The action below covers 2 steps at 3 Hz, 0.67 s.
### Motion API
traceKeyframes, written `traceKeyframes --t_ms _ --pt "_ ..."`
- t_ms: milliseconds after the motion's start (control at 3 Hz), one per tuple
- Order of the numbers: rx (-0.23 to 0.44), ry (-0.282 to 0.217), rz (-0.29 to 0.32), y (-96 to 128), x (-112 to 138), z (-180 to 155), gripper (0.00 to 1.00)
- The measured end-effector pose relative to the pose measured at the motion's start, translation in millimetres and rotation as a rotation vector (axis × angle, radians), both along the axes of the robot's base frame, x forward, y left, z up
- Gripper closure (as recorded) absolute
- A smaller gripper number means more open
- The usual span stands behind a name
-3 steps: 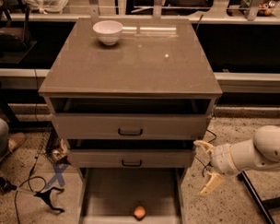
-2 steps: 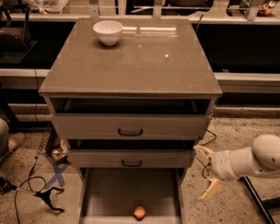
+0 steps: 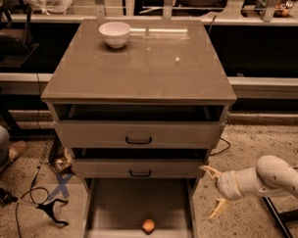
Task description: Pick orange from bottom drawer and place on counter
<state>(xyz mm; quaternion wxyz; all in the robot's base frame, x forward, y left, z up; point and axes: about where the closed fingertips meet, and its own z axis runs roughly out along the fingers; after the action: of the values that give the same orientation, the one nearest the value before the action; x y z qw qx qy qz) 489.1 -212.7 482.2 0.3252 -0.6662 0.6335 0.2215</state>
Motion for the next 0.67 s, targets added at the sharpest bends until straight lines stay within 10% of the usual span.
traceKeyframes --t_ms 667 --pt "0.017 -0.03 0.026 -4 2 -22 0.0"
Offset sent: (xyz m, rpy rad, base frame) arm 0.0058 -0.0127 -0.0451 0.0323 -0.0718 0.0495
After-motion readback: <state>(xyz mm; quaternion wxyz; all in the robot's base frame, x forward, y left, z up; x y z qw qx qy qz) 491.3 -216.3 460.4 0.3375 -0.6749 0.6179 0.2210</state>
